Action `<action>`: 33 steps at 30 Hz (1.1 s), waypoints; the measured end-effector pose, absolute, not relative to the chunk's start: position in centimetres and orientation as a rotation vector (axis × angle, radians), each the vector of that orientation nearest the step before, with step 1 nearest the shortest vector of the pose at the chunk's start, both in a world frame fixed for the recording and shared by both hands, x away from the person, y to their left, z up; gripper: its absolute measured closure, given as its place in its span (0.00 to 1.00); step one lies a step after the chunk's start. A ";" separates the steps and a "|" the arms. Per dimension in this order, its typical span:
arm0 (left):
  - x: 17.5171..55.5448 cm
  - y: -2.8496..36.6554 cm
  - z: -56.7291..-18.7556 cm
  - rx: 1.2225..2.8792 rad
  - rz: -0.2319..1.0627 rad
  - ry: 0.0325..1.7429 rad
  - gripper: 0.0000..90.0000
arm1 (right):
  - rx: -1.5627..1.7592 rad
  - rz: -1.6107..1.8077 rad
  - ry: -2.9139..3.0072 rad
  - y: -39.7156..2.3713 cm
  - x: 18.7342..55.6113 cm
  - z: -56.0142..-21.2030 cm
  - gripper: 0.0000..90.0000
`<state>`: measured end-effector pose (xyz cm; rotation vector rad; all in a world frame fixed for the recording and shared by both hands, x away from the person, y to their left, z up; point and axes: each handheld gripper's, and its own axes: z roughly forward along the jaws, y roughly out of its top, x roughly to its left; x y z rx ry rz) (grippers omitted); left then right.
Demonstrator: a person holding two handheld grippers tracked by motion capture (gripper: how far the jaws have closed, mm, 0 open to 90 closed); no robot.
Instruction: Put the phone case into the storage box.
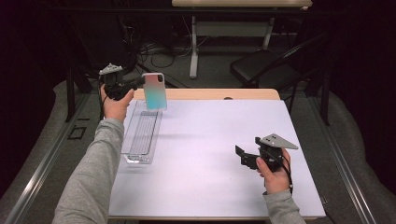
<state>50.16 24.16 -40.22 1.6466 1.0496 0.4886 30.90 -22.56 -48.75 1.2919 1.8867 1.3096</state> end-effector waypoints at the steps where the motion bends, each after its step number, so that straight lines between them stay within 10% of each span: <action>1: 50.3 24.3 -40.3 1.645 0.489 1.054 0.94 | 1.295 1.309 1.886 -22.6 30.9 -48.8 0.17; 33: 53.1 27.1 -43.2 1.666 0.576 1.082 0.94 | 1.302 1.292 1.891 -22.7 30.8 -49.0 0.17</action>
